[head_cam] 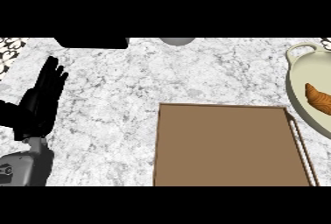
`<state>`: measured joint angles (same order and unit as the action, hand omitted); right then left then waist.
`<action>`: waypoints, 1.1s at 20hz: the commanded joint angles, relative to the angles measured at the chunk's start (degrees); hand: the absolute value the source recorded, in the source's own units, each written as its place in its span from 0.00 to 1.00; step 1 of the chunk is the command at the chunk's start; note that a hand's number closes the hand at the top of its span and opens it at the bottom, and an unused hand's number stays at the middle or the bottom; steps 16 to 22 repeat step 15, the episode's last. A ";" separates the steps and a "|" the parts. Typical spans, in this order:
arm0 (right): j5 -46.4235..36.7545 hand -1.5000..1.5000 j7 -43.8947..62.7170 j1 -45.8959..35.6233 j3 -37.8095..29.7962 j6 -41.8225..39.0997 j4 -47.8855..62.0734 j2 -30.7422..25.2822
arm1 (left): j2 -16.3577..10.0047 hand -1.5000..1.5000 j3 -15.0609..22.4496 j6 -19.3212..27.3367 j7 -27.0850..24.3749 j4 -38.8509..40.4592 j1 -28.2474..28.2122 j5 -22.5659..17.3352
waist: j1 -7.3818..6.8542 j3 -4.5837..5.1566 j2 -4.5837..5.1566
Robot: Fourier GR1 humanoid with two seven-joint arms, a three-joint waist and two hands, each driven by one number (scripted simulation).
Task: Pick the croissant from the tray and place it in the pot
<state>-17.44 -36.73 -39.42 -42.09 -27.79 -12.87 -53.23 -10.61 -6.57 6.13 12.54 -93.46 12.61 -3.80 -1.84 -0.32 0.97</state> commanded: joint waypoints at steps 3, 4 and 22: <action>1.82 0.00 -4.38 4.63 -1.58 -8.00 2.25 -4.60 | 0.19 0.50 0.15 0.64 0.64 0.13 0.50 0.59 | 0.11 -0.17 0.14; 1.99 0.00 -2.62 4.40 -1.63 -9.78 2.37 -6.85 | -1.52 0.50 -2.52 -0.91 -0.34 1.64 1.38 -1.58 | 0.21 -0.12 0.16; 2.55 0.00 -4.46 7.86 -0.84 -10.97 1.12 -7.68 | 0.37 0.50 -0.24 -0.65 0.10 -0.08 -0.80 -0.83 | -0.46 -0.28 0.11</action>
